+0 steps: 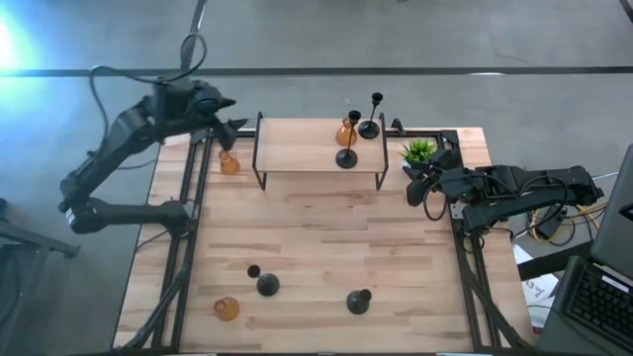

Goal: Pick & Place candle stick holders
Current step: Put the top yellow glass candle holder on the shelf

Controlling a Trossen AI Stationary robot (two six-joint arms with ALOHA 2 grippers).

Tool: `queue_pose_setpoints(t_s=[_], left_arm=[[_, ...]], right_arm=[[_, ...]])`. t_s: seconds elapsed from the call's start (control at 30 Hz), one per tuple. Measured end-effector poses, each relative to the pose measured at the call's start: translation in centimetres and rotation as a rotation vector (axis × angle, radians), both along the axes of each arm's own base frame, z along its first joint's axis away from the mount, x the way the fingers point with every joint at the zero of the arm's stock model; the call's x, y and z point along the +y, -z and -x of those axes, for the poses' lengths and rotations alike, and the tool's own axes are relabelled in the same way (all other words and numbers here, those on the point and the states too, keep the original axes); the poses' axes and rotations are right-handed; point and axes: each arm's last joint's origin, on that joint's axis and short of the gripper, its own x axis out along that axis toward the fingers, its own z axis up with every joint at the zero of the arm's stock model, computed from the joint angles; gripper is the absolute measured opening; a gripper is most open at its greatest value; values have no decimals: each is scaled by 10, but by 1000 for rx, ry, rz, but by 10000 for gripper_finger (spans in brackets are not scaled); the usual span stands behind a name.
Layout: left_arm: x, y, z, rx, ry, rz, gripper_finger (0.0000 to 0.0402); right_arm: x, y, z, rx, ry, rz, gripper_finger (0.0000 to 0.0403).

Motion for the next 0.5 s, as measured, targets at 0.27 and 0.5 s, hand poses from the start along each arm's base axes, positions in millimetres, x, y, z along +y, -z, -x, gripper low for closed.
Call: queue_pose_setpoints(t_s=[0.27, 0.5], left_arm=[[-23, 12, 34, 28, -242, 215, 305], [-22, 40, 37, 117, -450, 362, 305]], right_arm=[[0, -1, 0, -9, 0, -1, 123], [0, -2, -1, -12, -7, 10, 123]])
